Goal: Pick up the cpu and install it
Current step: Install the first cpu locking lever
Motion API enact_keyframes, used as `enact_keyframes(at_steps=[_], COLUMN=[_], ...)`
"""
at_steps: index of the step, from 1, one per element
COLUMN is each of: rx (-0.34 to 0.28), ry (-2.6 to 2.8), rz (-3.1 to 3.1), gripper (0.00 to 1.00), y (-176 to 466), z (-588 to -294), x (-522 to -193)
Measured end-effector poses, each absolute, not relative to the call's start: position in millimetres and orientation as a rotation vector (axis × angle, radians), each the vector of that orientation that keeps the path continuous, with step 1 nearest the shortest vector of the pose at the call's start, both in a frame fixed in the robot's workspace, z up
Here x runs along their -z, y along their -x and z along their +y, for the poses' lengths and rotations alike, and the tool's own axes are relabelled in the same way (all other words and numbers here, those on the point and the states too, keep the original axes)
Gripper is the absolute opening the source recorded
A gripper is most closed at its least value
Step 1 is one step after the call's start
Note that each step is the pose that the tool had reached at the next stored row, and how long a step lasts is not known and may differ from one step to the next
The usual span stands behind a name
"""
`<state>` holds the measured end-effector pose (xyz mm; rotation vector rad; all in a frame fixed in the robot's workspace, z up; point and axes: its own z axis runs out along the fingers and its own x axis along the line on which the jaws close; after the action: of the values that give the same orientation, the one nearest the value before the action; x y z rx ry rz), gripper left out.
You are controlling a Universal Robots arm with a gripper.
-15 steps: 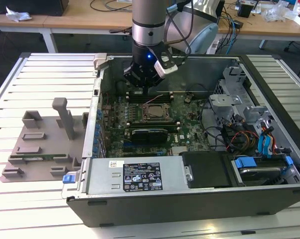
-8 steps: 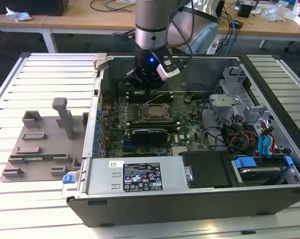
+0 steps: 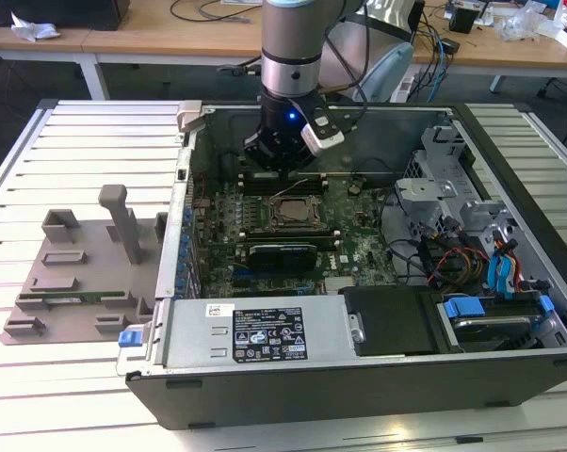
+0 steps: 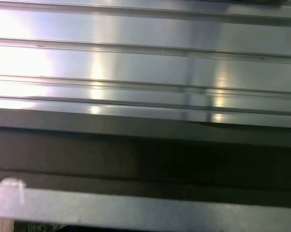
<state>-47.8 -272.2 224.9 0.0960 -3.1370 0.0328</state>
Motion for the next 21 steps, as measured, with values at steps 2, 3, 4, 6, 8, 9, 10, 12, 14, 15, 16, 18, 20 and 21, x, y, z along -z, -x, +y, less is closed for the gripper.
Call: enact_keyframes(at_steps=[2, 3, 4, 6, 8, 9, 10, 12, 14, 15, 16, 18, 20, 21], rx=[-0.033, -0.032, -0.027, 0.006, 0.010, 0.010, 0.010, 0.010, 0.010, 0.010, 0.010, 0.010, 0.010, 0.010], ry=[-0.096, -0.096, -0.096, -0.096, -0.096, -0.096, -0.096, -0.096, -0.096, -0.096, -0.096, -0.096, -0.096, -0.096], rz=[-3.137, -3.137, -3.137, -3.138, -3.138, -3.138, -3.138, -3.138, -3.138, -3.138, -3.138, -3.138, -3.138, -3.138], gripper=[0.11, 0.11, 0.11, 0.11, 0.11, 0.11, 0.11, 0.11, 0.11, 0.11, 0.11, 0.11, 0.11, 0.11], y=[44.8, 44.2, 43.9, 43.8, 43.5, 43.1, 42.4, 38.2, 34.8, 33.7, 30.8, 24.7, 20.8, 19.3], z=[-271.1, -271.0, -271.1, -272.6, -275.8, -276.1, -276.3, -276.3, -276.3, -276.3, -276.3, -276.3, -276.3, -276.3], x=[-223.1, -222.7, -222.5, -221.2, -220.4, -220.0, -219.6, -217.1, -214.9, -214.0, -211.7, -208.6, -206.5, -205.7])
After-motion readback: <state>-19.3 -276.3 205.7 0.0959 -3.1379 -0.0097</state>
